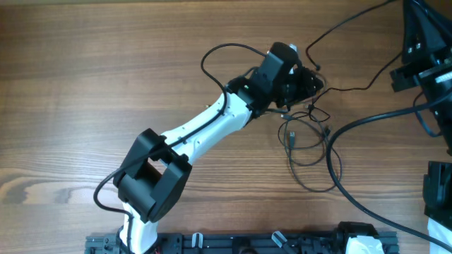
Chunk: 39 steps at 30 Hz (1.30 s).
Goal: Untangle cables
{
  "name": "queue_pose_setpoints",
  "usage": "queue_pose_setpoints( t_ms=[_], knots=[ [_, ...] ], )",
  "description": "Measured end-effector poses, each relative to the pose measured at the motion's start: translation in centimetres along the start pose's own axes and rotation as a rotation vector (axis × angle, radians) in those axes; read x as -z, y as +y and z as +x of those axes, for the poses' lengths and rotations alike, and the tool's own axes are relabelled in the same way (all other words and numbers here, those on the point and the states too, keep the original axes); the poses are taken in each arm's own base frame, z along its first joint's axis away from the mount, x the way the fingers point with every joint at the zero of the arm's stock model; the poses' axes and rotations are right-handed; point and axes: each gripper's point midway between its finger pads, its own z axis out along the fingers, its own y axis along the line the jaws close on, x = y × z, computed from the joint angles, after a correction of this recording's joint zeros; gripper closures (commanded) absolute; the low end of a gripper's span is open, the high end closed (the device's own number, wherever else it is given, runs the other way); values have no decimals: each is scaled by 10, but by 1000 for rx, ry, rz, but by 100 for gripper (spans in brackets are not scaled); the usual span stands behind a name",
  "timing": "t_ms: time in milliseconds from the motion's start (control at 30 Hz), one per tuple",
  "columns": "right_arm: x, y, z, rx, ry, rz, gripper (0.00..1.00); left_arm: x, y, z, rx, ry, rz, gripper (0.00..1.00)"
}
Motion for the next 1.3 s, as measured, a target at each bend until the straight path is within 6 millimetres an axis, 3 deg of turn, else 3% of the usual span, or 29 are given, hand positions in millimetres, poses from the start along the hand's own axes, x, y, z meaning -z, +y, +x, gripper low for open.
queue_pose_setpoints(
  t_ms=[67, 133, 200, 267, 333, 467, 533, 600, 667, 733, 767, 800, 833, 900, 967, 1033, 1133, 1167, 1200, 1233, 1267, 1300],
  knots=[
    [0, 0, -1, -5, -3, -2, 96, -2, -1, 3, -14, -8, -8, 96],
    [0, 0, -3, -5, -10, -1, 96, -3, 2, 5, -18, -20, -27, 96],
    [0, -5, -4, -2, -14, 26, 96, -1, 18, 2, -4, -31, -99, 96],
    [2, -26, -11, 13, -42, 151, 96, 11, 56, -6, 55, -38, -243, 96],
    [10, -54, -35, 89, -132, 325, 96, 30, 94, -21, 129, -45, -362, 96],
    [52, -103, -87, 315, -274, 719, 96, 77, 159, -47, 245, -57, -553, 96],
    [69, -120, -96, 449, -244, 888, 96, 94, 179, -49, 262, -45, -624, 96],
    [71, -133, -86, 541, -147, 980, 96, 106, 191, -51, 261, -35, -665, 96],
    [66, -151, -62, 592, -13, 1052, 96, 109, 194, -51, 244, -26, -676, 96],
    [58, -182, -17, 620, 178, 1126, 96, 110, 196, -49, 231, -15, -683, 96],
    [56, -198, 7, 620, 265, 1154, 96, 110, 196, -49, 228, -12, -685, 96],
    [63, -230, 54, 583, 422, 1212, 96, 111, 197, -47, 218, 0, -692, 96],
    [70, -242, 72, 563, 482, 1240, 96, 111, 197, -47, 213, 1, -695, 96],
    [104, -278, 128, 449, 638, 1337, 96, 113, 199, -43, 212, 15, -708, 96],
    [158, -305, 170, 281, 737, 1461, 96, 114, 200, -41, 213, 22, -714, 96],
    [214, -322, 206, 54, 760, 1565, 96, 115, 201, -41, 214, 24, -716, 96],
    [273, -331, 256, -325, 713, 1642, 96, 115, 201, -41, 211, 25, -716, 96],
    [284, -333, 267, -405, 693, 1653, 96, 115, 201, -41, 211, 26, -717, 96],
    [289, -333, 282, -507, 668, 1639, 83, 115, 201, -40, 212, 26, -718, 96],
    [285, -331, 294, -587, 652, 1609, 56, 115, 201, -40, 211, 27, -718, 96],
    [279, -330, 302, -637, 640, 1581, 0, 115, 200, -40, 211, 28, -717, 96],
    [273, -328, 310, -687, 636, 1550, 0, 115, 200, -40, 213, 30, -715, 96]
  ],
)
